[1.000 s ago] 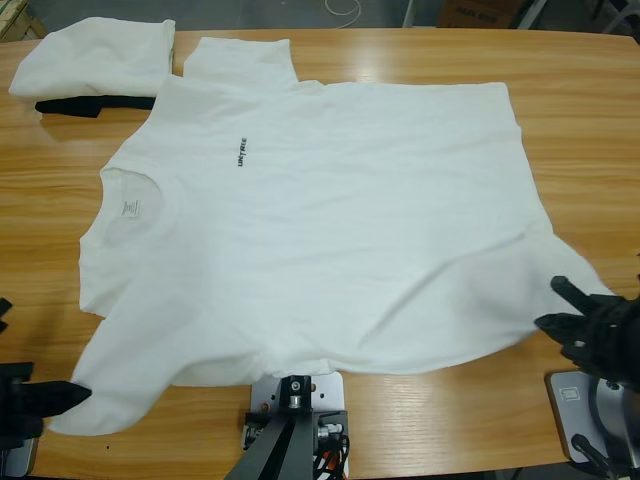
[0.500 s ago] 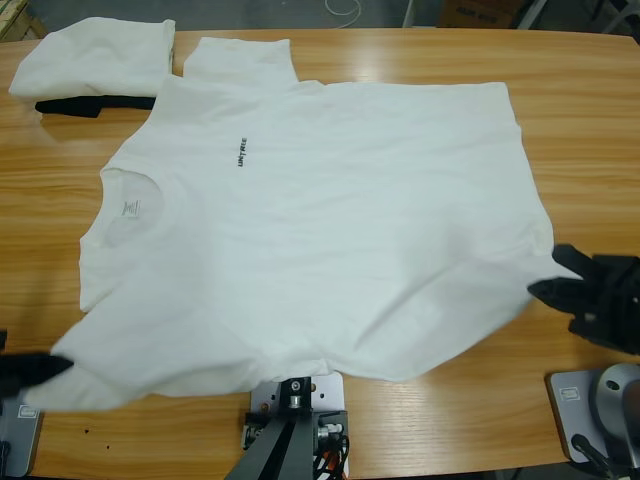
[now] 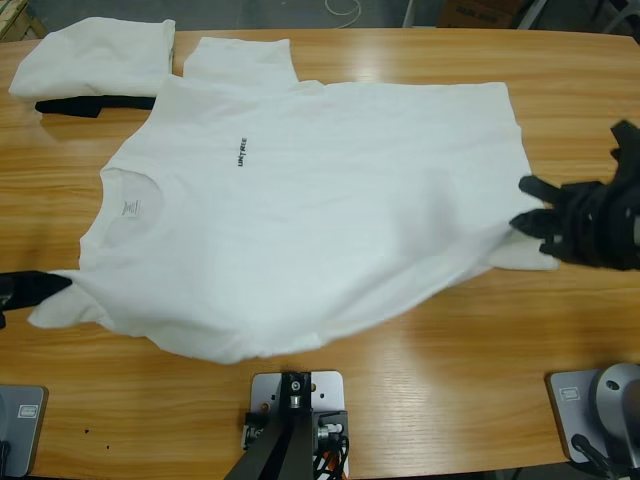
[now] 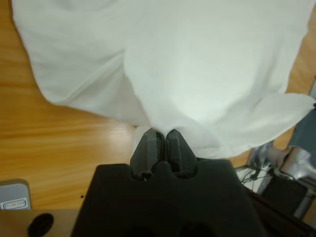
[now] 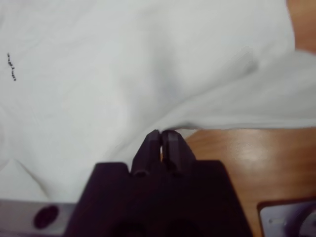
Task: Fold clothes
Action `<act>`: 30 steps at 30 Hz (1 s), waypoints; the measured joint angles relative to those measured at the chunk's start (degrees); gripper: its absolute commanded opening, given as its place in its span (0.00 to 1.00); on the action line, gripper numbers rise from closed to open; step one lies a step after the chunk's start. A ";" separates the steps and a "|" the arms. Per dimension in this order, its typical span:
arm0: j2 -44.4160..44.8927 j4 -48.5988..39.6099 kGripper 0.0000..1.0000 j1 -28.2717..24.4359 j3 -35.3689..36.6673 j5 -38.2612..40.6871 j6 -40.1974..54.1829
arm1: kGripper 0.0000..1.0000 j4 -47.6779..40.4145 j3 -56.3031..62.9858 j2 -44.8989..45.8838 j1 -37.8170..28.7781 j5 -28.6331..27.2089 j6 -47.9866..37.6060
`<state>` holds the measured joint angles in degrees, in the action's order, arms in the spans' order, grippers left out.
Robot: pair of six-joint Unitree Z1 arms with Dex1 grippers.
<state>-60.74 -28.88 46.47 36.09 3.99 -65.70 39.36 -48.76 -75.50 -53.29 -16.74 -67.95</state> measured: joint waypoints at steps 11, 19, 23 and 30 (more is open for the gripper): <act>5.01 -8.43 0.00 -1.87 2.92 1.49 0.47 | 0.00 22.86 -10.06 5.19 -7.17 0.68 -11.07; 9.97 -18.91 0.00 -1.83 6.49 2.12 -1.10 | 0.00 24.11 -10.44 6.78 -16.15 10.82 -18.96; 11.45 -20.44 0.00 -1.78 6.62 2.19 -1.23 | 0.00 25.80 -10.44 6.78 -17.61 13.14 -20.60; 11.39 -19.81 0.00 -1.78 6.62 2.21 -1.23 | 0.00 25.87 -10.44 6.88 -17.85 10.49 -19.24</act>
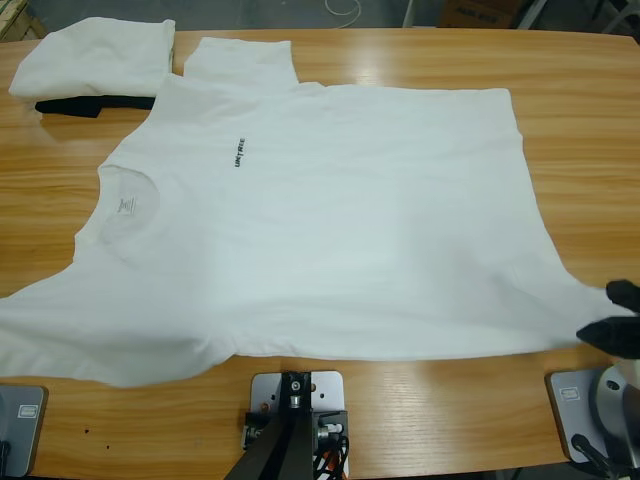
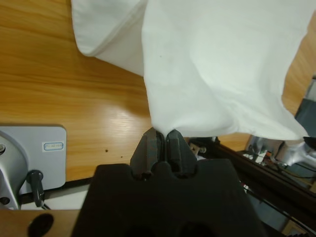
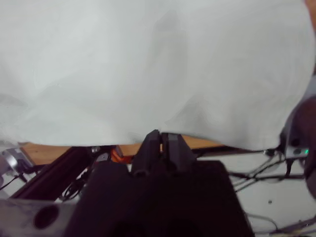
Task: Fold clothes
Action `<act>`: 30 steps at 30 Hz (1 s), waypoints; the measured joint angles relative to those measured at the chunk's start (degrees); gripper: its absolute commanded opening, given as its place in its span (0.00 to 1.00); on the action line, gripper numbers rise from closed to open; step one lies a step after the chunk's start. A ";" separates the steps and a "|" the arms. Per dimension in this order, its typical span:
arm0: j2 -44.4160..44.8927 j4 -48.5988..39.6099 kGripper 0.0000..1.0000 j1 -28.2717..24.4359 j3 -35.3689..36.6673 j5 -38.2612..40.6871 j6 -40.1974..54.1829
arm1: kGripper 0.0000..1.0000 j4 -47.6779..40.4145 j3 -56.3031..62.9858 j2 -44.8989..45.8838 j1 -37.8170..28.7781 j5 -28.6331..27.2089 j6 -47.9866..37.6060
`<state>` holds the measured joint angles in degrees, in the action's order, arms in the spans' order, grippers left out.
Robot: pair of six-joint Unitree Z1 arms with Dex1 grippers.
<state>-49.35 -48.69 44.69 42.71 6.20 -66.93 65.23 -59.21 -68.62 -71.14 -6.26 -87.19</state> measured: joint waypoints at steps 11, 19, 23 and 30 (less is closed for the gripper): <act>-10.50 11.04 0.00 -1.39 3.26 -0.04 1.70 | 0.00 -3.80 -0.01 -2.82 10.49 -2.55 16.44; -14.03 13.40 0.00 -11.08 4.59 0.14 7.42 | 0.00 -6.03 -0.01 -8.29 20.30 0.87 29.03; -19.19 15.87 0.00 -11.78 7.06 0.66 9.03 | 0.00 -6.67 -0.01 -12.42 26.05 4.02 35.43; -26.11 19.37 0.00 -11.84 8.19 1.64 10.12 | 0.00 -10.57 1.88 -15.90 30.52 5.66 40.73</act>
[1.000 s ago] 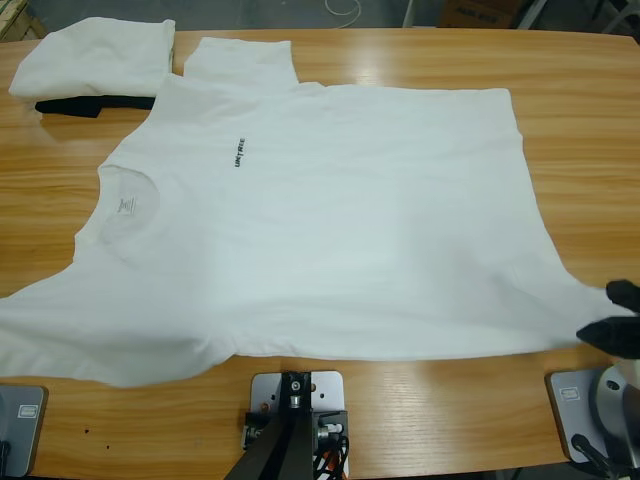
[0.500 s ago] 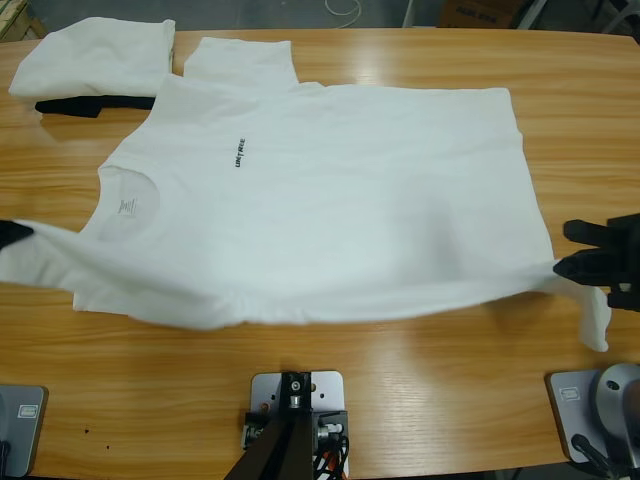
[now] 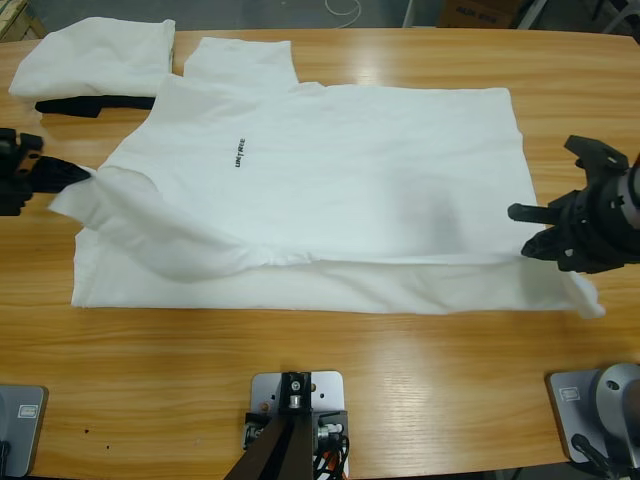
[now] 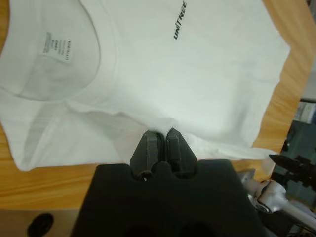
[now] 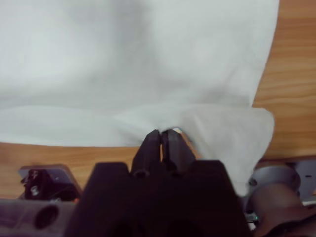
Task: Fold clothes
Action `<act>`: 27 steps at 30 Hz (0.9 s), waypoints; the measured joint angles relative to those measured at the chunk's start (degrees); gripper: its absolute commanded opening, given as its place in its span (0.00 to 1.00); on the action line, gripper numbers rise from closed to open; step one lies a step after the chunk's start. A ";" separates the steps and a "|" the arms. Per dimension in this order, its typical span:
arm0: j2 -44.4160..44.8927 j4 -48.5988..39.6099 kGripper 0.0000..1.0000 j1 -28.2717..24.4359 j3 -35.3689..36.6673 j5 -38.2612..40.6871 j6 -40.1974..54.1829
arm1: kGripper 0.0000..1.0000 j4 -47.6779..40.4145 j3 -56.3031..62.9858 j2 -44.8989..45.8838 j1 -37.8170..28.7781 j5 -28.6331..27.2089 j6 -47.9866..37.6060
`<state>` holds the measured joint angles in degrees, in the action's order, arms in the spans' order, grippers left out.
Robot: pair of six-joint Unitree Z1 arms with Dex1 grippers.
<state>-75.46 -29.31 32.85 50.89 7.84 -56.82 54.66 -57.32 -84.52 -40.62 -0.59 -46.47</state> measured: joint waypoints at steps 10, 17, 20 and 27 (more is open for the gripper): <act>-2.27 0.42 0.00 0.00 0.00 0.09 0.56 | 0.00 -5.68 1.04 -5.50 2.39 -2.84 7.75; -4.19 1.98 0.00 0.00 0.00 0.09 0.67 | 0.63 -6.80 2.26 -8.83 3.70 -2.59 8.18; -5.56 2.62 0.00 0.00 0.00 0.09 0.76 | 0.87 -6.90 2.95 -9.66 4.22 -1.71 8.10; -7.07 2.84 0.00 0.00 0.00 0.09 0.99 | 0.93 -6.21 5.04 -10.30 4.92 -0.33 2.37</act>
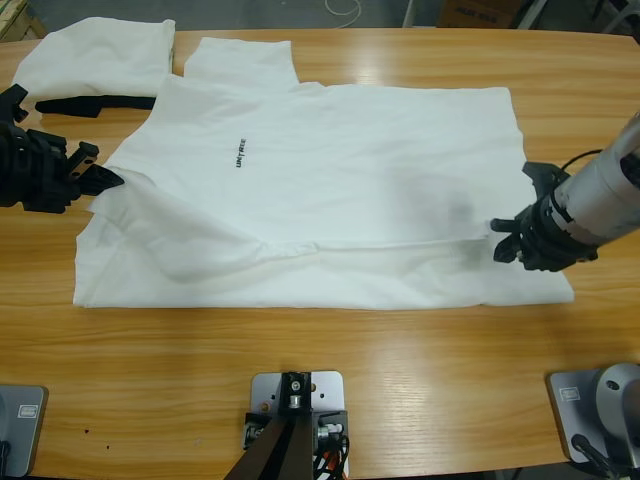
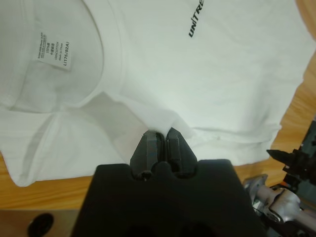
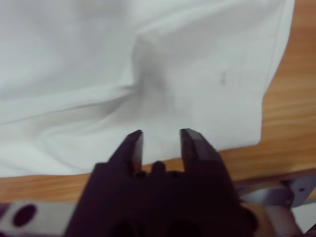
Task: Fold clothes
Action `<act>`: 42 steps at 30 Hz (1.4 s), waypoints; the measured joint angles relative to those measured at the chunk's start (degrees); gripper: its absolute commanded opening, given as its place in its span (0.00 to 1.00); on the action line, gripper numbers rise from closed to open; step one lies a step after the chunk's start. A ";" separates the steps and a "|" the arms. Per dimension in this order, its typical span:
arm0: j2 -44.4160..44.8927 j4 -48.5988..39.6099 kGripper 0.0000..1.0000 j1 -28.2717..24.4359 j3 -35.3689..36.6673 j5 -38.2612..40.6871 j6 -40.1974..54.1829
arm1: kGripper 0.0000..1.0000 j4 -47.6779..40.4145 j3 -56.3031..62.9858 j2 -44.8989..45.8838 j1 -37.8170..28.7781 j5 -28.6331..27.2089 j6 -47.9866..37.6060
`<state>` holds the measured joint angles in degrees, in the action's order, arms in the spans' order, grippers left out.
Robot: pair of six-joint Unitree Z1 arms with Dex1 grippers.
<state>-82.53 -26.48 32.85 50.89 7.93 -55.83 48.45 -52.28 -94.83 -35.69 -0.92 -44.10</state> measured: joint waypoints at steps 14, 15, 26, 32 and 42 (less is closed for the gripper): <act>-0.70 2.17 0.00 -2.76 0.00 0.00 0.77 | 0.91 -3.33 0.70 6.88 -0.51 0.12 -1.63; -0.71 2.60 0.00 -3.39 0.00 0.00 0.82 | 0.91 -3.33 0.79 7.13 -0.62 0.12 -1.63; -6.23 8.29 0.90 -5.19 0.00 0.17 0.84 | 0.91 -4.65 1.82 7.43 -3.62 0.13 -1.63; -8.70 12.07 0.99 -5.35 0.42 0.17 5.52 | 0.90 -6.62 2.80 7.43 -6.32 0.64 -2.41; -4.60 10.27 0.89 1.27 1.36 -0.24 26.46 | 0.90 -9.41 3.98 8.22 -10.77 0.94 -6.30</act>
<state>-87.13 -16.21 34.12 52.25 7.69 -29.36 39.05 -48.30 -86.60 -46.47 0.02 -50.40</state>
